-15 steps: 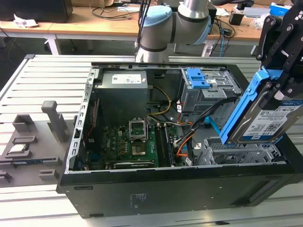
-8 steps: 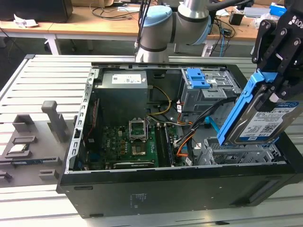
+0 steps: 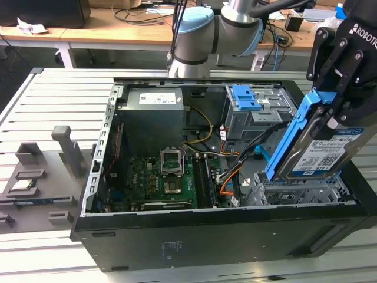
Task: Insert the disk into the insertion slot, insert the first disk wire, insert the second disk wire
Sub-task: 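Insert the disk into the insertion slot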
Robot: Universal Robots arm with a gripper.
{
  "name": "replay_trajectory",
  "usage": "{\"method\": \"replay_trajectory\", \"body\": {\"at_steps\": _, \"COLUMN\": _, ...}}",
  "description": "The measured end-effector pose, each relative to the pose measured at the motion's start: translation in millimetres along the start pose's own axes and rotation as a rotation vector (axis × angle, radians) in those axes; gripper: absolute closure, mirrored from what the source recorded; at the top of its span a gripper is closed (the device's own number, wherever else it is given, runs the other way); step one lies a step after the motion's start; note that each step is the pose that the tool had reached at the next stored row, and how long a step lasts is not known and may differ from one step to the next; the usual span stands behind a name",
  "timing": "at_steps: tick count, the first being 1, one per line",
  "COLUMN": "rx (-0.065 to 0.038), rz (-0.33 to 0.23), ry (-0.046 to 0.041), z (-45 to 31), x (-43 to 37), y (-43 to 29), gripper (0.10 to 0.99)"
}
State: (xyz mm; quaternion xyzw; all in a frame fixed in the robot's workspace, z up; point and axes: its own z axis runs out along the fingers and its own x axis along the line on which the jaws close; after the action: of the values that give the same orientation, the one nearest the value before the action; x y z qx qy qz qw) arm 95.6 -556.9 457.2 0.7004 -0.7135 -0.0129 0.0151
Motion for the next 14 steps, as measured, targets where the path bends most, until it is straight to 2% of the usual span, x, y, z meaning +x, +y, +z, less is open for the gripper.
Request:
{"method": "replay_trajectory", "body": {"at_steps": 9, "rx": 0.0, "rz": 0.021, "ry": -0.0009, "z": 11.0, "x": -6.9, "y": 1.2, "gripper": 0.718}}
{"method": "replay_trajectory", "body": {"at_steps": 14, "rx": 0.0, "rz": 0.023, "ry": -0.001, "z": 18.0, "x": -7.1, "y": 1.3, "gripper": 0.718}}
